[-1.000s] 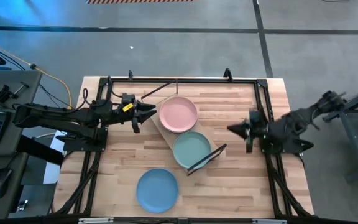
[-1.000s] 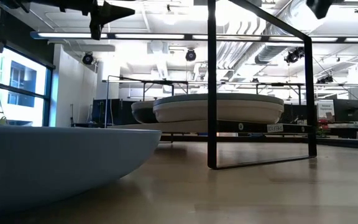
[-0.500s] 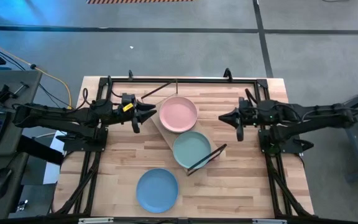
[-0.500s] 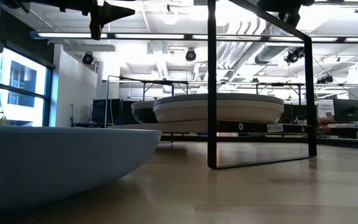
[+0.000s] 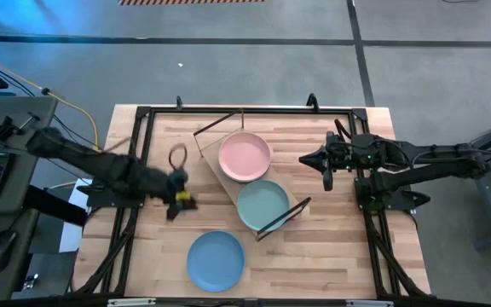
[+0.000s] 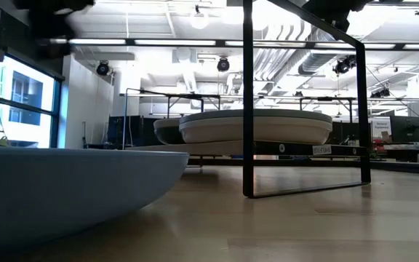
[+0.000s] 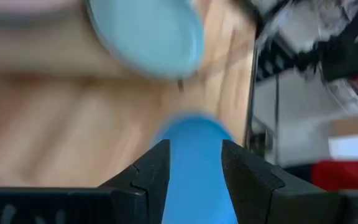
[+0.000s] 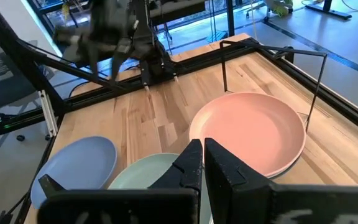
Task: Place and stack plates onto a shelf
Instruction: Stack the blue plate on the top of the pink plate on the shelf
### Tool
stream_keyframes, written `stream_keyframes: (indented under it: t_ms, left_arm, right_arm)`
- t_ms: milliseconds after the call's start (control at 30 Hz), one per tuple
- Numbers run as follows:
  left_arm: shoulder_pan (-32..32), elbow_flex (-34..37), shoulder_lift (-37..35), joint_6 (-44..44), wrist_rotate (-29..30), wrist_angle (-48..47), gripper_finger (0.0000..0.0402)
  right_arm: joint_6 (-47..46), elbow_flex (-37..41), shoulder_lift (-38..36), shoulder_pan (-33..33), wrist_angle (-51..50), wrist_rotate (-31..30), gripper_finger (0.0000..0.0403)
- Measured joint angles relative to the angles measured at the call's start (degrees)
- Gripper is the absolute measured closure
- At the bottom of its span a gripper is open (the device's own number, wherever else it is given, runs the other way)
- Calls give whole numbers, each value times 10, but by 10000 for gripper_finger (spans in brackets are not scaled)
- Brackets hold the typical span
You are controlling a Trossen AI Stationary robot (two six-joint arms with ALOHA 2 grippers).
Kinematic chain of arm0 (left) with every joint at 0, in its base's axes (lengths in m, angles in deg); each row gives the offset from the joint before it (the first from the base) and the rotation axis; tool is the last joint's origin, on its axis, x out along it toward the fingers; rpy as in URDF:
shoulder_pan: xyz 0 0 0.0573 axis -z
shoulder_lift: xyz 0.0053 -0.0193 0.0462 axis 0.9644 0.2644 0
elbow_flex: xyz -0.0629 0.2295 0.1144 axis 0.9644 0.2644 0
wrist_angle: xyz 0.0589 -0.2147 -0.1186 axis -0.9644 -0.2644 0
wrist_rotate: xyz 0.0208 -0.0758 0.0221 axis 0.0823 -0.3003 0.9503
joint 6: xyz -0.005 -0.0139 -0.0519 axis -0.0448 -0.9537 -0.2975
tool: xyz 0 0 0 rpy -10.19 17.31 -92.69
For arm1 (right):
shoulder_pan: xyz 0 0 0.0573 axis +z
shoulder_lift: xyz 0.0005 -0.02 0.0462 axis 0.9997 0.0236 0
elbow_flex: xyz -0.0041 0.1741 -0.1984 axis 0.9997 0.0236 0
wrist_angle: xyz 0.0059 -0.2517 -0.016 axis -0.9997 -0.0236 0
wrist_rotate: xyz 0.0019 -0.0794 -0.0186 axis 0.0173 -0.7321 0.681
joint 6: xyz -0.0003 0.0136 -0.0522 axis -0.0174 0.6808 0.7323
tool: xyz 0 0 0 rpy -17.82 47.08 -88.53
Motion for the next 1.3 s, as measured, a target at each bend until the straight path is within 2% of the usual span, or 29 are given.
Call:
stream_keyframes:
  t_ms: [67,200,400,633,833,1033,1300]
  left_arm:
    - [55,20,15,-74,9,2,271]
    - [137,57,60,-201,36,65,271]
    - [170,72,146,-340,48,76,271]
    - [166,70,204,-351,37,142,271]
    - [161,72,246,-366,27,109,271]
    - [158,69,272,-359,27,170,271]
    - [158,70,297,-359,23,166,271]
  right_arm:
    - [0,0,0,-4,0,0,403]
    - [0,0,0,-11,-6,0,403]
    - [-1,0,0,-18,-19,0,403]
    - [-5,0,1,-18,-41,0,403]
    - [-14,0,3,-18,-45,0,403]
    - [-15,0,5,-18,-59,1,403]
    - [-15,0,8,-18,-62,3,403]
